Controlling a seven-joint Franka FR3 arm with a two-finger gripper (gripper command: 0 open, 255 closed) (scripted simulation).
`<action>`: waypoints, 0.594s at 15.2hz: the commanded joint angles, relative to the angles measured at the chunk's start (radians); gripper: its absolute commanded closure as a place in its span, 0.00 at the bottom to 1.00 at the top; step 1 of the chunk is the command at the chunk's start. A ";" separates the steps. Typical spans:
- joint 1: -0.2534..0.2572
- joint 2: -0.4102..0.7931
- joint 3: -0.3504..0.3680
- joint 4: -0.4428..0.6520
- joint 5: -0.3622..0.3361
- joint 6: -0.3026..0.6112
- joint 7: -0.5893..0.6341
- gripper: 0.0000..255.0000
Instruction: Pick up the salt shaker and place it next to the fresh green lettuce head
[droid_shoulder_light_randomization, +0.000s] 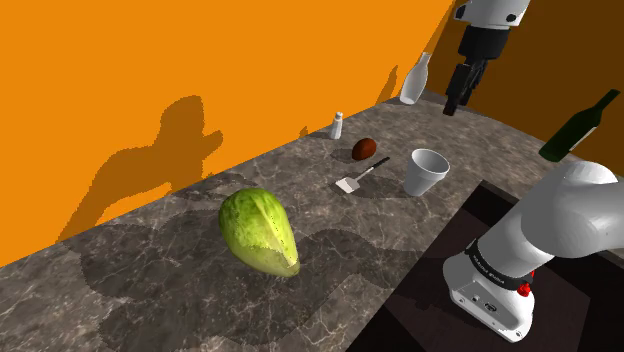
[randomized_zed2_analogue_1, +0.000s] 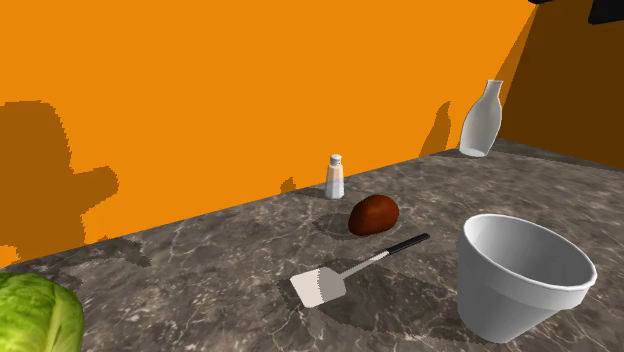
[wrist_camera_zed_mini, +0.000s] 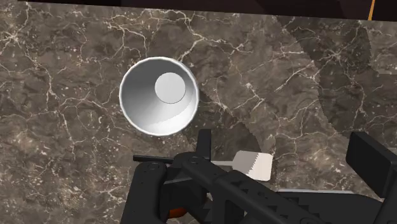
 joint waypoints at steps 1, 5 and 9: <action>0.000 0.000 0.000 0.000 0.000 0.000 0.000 0.00; -0.005 0.086 -0.033 -0.040 -0.006 0.168 -0.029 0.00; -0.007 0.195 -0.067 -0.056 -0.004 0.333 -0.061 0.00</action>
